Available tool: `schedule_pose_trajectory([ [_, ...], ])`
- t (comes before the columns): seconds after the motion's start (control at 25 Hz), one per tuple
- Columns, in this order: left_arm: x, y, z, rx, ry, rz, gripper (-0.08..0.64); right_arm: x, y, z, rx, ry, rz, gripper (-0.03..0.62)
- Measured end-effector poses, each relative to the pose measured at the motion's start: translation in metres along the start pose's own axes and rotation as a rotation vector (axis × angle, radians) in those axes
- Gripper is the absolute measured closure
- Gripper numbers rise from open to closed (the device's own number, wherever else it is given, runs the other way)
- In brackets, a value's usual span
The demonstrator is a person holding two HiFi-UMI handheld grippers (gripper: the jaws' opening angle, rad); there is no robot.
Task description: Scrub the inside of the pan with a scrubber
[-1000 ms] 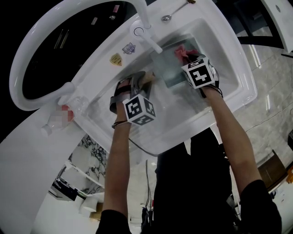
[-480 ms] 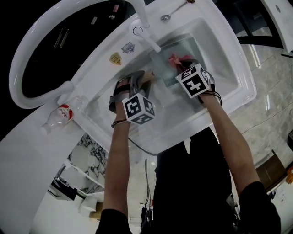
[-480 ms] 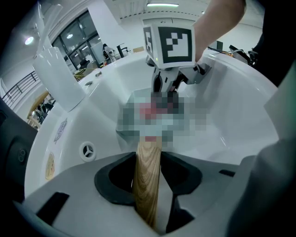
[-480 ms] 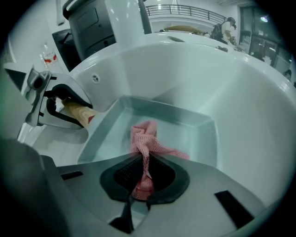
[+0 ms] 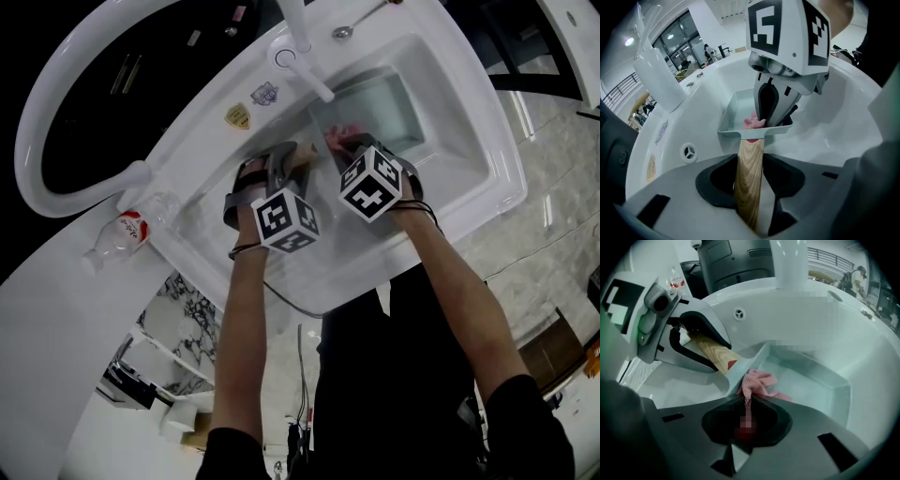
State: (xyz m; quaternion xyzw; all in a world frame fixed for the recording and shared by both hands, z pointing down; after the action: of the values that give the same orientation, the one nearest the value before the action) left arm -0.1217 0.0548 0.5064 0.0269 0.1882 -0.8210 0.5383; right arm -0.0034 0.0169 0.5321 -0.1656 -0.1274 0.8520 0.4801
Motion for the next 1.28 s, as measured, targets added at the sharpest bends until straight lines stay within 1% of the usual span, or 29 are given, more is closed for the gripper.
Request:
schedule_pose_trajectory([
  [0.12,0.000,0.000,0.000,0.001,-0.003,0.000,0.384,0.001,-0.001,0.000,0.004,0.027,-0.025,0.540],
  [0.2,0.000,0.000,0.000,0.001,-0.004,-0.001,0.385,-0.003,-0.004,-0.001,0.041,0.035,-0.032,0.540],
  [0.24,0.000,0.000,0.000,0.000,-0.004,-0.001,0.385,-0.008,-0.006,-0.002,0.069,0.026,-0.032,0.539],
  [0.4,0.001,0.000,0.000,0.000,-0.005,-0.003,0.385,-0.036,-0.024,-0.009,0.167,-0.064,0.019,0.538],
  [0.48,0.000,0.000,0.000,0.000,-0.006,-0.003,0.385,-0.052,-0.035,-0.014,0.210,-0.130,0.030,0.538],
  [0.56,0.001,0.000,0.000,-0.001,-0.007,-0.003,0.384,-0.067,-0.044,-0.017,0.249,-0.173,0.036,0.538],
  [0.64,0.001,0.000,0.000,-0.001,-0.008,-0.005,0.385,-0.079,-0.049,-0.020,0.280,-0.190,0.029,0.538],
  [0.8,0.001,0.001,0.000,0.003,-0.007,-0.009,0.385,-0.082,-0.050,-0.021,0.325,-0.215,-0.061,0.538],
  [0.88,0.001,0.001,0.001,0.009,-0.009,-0.012,0.385,-0.079,-0.050,-0.020,0.340,-0.226,-0.057,0.541],
  [0.92,0.001,0.001,0.001,0.014,-0.013,-0.012,0.384,-0.076,-0.049,-0.019,0.344,-0.216,-0.034,0.544],
  [1.0,0.000,0.000,0.000,0.025,-0.022,-0.009,0.385,-0.067,-0.046,-0.018,0.343,-0.159,0.010,0.545],
  [1.16,-0.003,0.000,0.000,0.034,-0.021,0.014,0.383,-0.046,-0.034,-0.014,0.332,0.009,0.046,0.545],
  [1.28,-0.003,0.001,0.002,0.050,-0.018,0.023,0.383,-0.030,-0.022,-0.008,0.300,0.139,0.103,0.545],
])
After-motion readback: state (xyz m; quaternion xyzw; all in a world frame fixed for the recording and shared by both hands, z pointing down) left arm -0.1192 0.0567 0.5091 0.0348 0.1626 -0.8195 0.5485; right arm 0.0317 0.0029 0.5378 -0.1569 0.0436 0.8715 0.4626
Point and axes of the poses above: the fingertips, and each gripper's own axes: z forward along the fingers, x to its left, y out of its top, the point moved 10 cm from there along -z, backward along the fingers, and after that the axes turned 4 degrees about x, right-handed, at the moved point
